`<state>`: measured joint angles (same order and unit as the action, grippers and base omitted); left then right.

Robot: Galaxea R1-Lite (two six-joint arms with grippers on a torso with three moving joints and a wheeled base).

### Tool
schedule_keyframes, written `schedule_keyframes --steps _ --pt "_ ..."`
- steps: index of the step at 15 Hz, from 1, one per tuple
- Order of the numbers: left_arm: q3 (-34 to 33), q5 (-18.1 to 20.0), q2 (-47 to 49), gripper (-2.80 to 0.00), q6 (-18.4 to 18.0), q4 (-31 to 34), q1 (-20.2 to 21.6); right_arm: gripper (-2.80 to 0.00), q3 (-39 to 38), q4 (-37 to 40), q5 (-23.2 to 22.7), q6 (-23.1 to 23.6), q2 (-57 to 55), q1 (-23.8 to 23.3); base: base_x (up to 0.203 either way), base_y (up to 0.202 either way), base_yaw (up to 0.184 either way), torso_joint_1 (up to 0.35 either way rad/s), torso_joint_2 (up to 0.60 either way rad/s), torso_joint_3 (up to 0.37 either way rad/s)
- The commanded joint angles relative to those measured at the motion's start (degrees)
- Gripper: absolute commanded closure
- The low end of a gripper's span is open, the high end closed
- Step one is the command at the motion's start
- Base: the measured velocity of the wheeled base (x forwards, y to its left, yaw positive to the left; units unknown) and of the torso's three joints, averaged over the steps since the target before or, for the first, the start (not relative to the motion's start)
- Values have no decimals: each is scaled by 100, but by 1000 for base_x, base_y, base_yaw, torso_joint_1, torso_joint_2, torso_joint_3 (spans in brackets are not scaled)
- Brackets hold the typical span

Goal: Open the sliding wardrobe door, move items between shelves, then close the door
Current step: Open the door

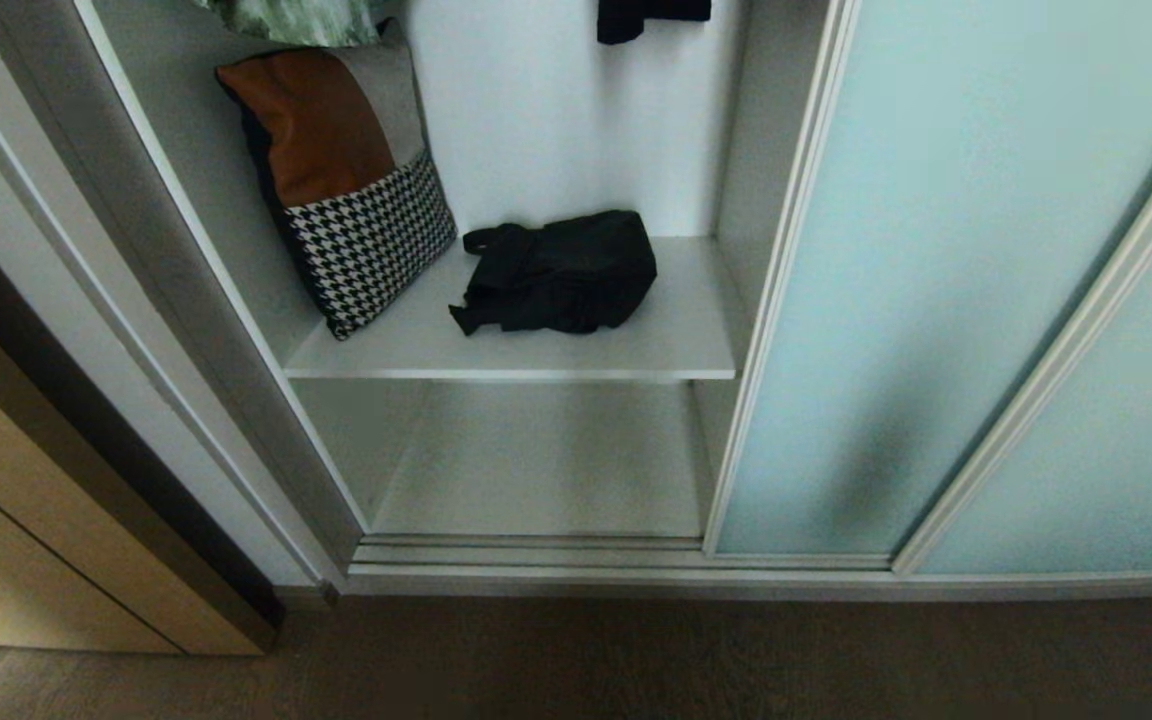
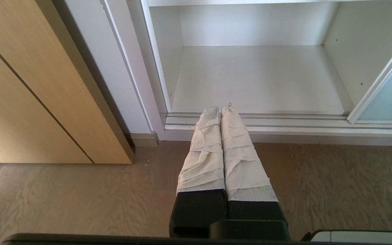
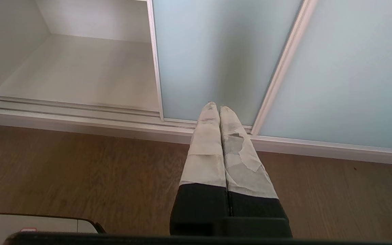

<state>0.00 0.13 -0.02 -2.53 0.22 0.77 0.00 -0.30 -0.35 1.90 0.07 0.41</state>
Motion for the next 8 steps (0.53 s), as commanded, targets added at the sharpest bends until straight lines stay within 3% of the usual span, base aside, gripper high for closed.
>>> schedule_keyframes --steps 1,8 --pt "-9 4 29 0 -2 -2 0 0 0 -5 0 3 10 2 0 0 0 0 0 0" --pt "0 -4 25 0 2 4 2 0 0 -5 0 3 10 2 0 0 0 0 0 0"
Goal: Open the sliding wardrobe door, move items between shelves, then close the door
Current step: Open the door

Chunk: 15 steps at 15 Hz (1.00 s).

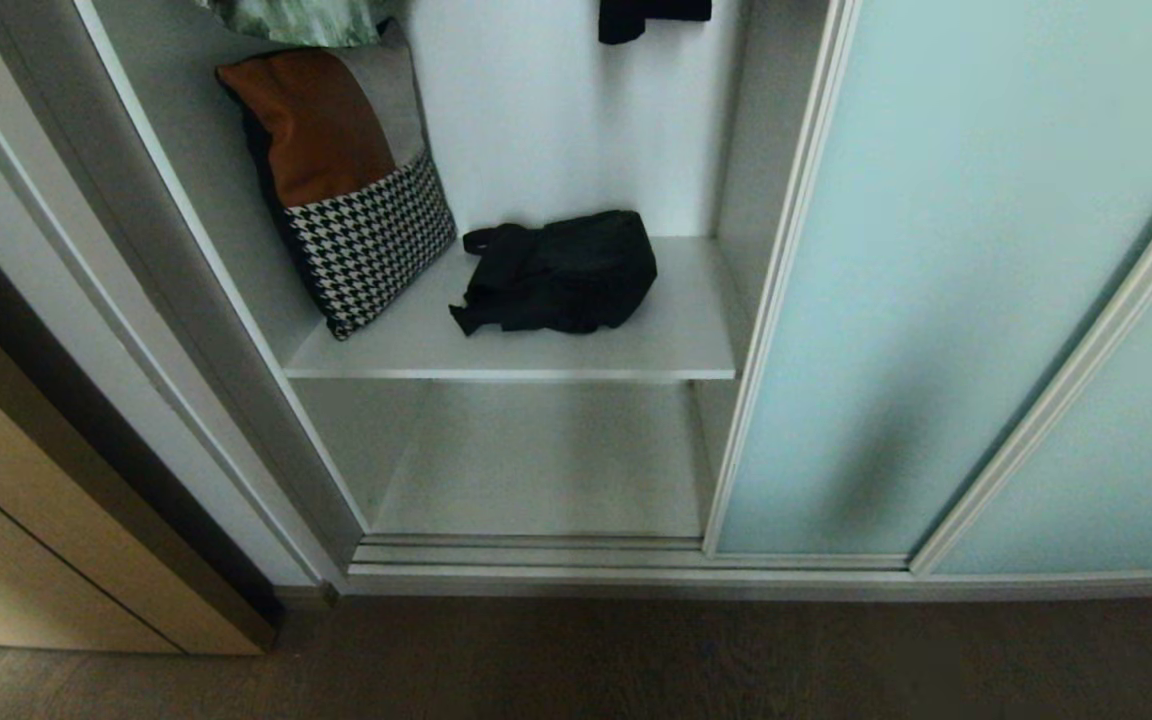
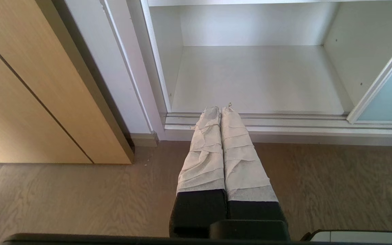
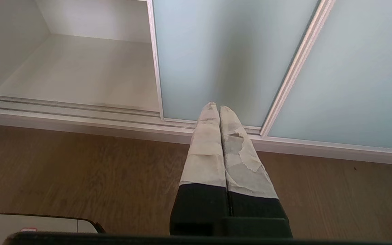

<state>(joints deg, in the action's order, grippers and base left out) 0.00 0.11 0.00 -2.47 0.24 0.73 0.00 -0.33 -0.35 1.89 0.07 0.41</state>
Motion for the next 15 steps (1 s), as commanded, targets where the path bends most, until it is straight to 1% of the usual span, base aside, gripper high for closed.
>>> schedule_keyframes --steps 1,15 --pt "0 1 19 0 -5 2 -1 0 0 -2 0 4 10 2 0 0 0 0 0 0" --pt "0 -2 18 0 0 2 4 0 0 -2 -1 4 10 2 0 0 0 0 0 0"
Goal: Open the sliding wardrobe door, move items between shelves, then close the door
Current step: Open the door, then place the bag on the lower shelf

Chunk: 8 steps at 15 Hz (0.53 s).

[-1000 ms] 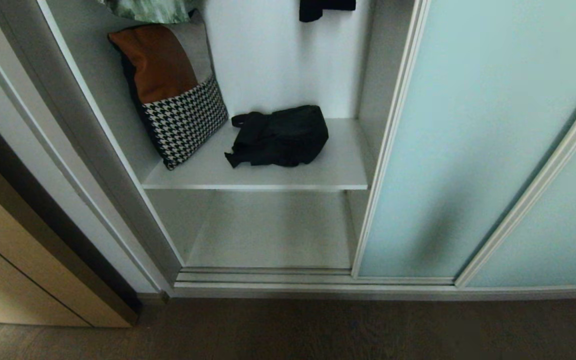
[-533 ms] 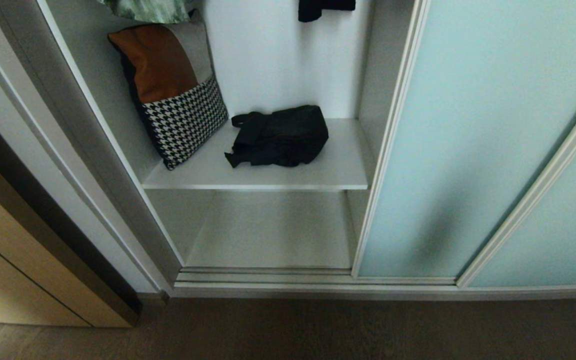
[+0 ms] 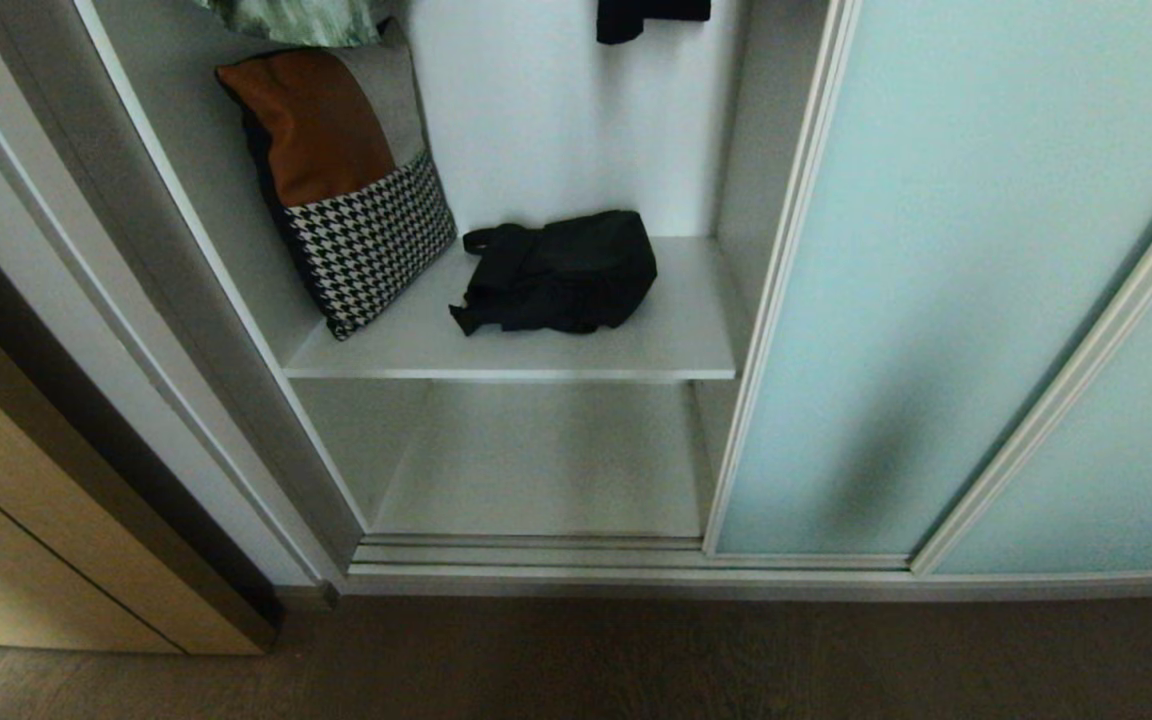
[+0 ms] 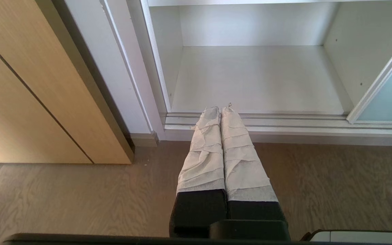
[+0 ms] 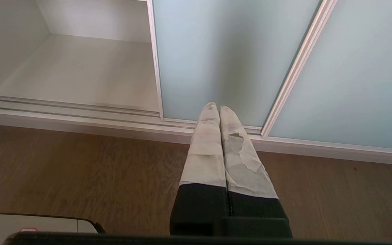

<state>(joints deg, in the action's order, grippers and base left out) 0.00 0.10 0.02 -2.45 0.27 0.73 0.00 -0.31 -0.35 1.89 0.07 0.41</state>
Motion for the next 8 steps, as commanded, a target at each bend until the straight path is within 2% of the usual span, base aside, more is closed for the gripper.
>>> schedule_keyframes --steps 1,8 --pt "0 -1 24 0 -9 0 1 0 0 -4 0 -2 10 2 0 0 0 0 0 0" --pt "0 -1 24 0 -1 0 0 0 0 -4 0 4 10 2 0 0 0 0 0 0"
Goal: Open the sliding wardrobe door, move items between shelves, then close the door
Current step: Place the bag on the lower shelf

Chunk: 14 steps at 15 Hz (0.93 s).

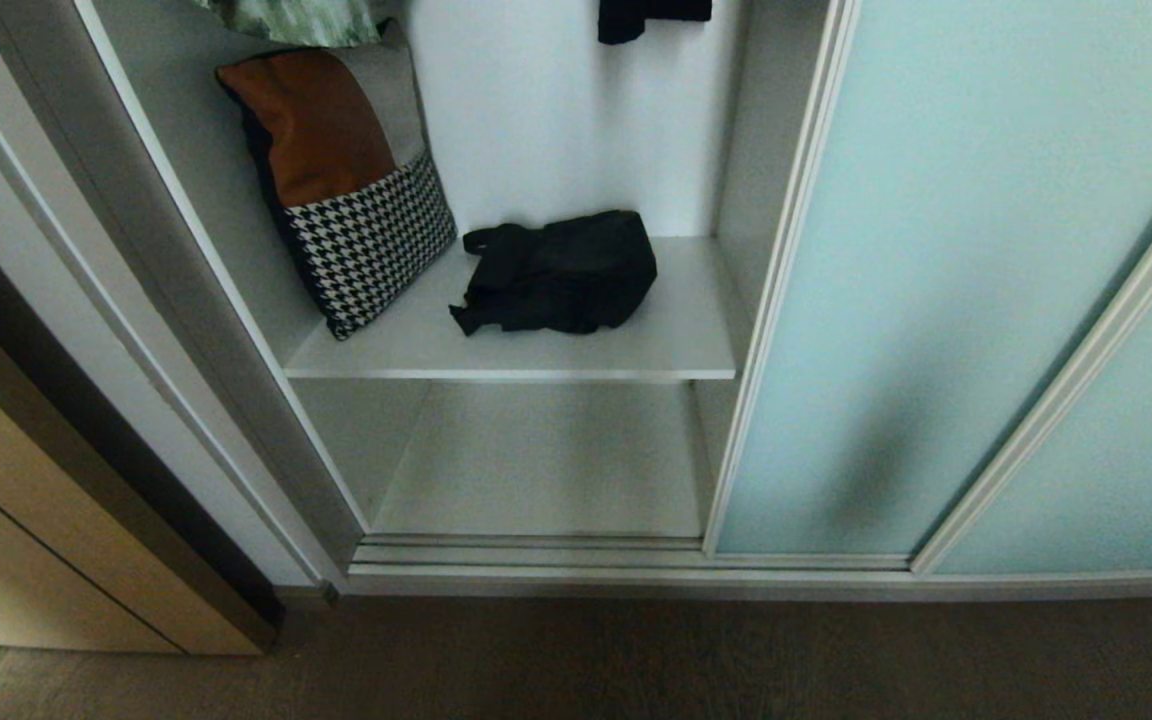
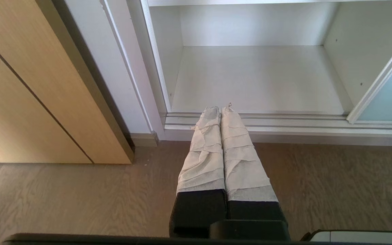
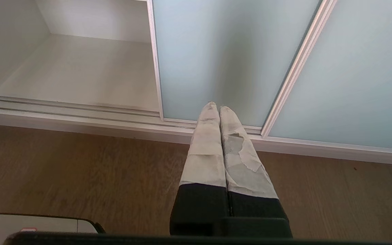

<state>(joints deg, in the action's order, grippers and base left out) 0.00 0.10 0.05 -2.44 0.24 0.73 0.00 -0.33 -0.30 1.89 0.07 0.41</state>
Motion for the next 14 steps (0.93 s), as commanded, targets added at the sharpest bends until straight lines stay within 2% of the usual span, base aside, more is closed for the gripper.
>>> schedule_keyframes --steps 1,14 --pt "0 -1 21 0 -9 2 6 0 0 -2 -13 4 10 2 0 0 0 0 0 0" --pt "-1 -10 21 0 -9 11 5 0 0 -2 -11 2 10 2 0 0 0 0 0 0"
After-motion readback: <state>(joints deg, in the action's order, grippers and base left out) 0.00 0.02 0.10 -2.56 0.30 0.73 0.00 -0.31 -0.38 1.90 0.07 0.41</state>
